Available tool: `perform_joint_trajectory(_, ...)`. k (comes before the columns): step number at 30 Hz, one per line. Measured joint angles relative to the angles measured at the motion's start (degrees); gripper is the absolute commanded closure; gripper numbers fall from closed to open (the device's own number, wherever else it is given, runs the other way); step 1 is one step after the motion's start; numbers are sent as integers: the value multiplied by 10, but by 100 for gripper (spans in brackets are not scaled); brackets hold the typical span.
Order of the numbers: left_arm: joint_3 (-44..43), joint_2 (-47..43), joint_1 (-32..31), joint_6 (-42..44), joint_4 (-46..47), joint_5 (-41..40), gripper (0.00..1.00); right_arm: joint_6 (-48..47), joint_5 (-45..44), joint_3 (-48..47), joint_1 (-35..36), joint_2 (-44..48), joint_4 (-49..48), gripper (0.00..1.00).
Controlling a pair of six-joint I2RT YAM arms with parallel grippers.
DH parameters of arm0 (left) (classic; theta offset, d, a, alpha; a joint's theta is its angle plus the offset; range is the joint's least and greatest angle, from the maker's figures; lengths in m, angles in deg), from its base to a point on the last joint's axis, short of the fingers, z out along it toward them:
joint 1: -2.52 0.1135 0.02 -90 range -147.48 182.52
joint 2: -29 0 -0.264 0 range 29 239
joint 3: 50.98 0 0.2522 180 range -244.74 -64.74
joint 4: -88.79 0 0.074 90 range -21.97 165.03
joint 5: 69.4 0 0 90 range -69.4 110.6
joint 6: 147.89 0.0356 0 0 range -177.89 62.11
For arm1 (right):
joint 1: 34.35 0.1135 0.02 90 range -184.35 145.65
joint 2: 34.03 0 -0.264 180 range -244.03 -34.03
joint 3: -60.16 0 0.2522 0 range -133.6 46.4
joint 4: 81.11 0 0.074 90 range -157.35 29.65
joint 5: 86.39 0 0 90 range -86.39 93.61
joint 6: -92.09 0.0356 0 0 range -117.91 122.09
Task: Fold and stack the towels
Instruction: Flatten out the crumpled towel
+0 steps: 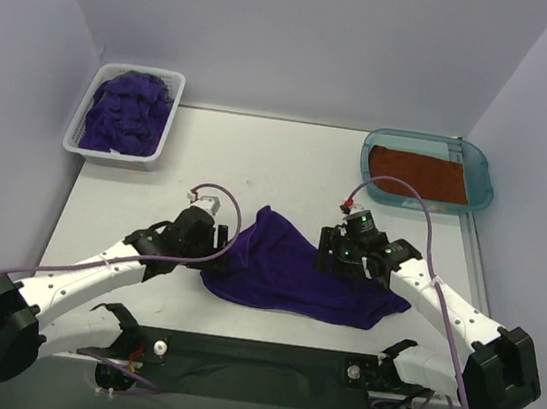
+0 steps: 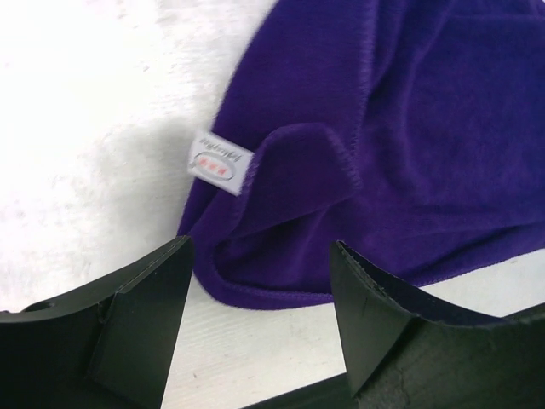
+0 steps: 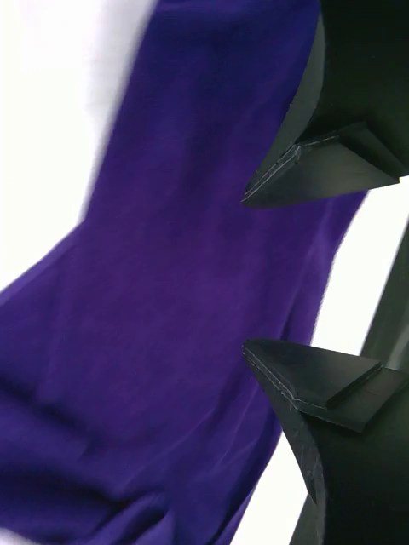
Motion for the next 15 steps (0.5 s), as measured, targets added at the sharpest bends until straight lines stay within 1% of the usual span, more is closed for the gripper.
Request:
perform_joint_trajectory(4, -34, 61, -13, 50, 19, 4, 28, -3, 0, 37, 0, 33, 27, 38)
perform_joint_trajectory(5, -40, 76, -13, 60, 25, 5, 31, -3, 0, 42, 0, 40, 33, 38)
perform_joint_trajectory(8, -61, 123, -13, 92, 34, 9, 35, -4, 0, 49, 0, 56, 39, 38)
perform_joint_trajectory(15, -142, 234, -13, 163, 32, 30, 39, -8, 2, 49, 0, 61, 45, 37)
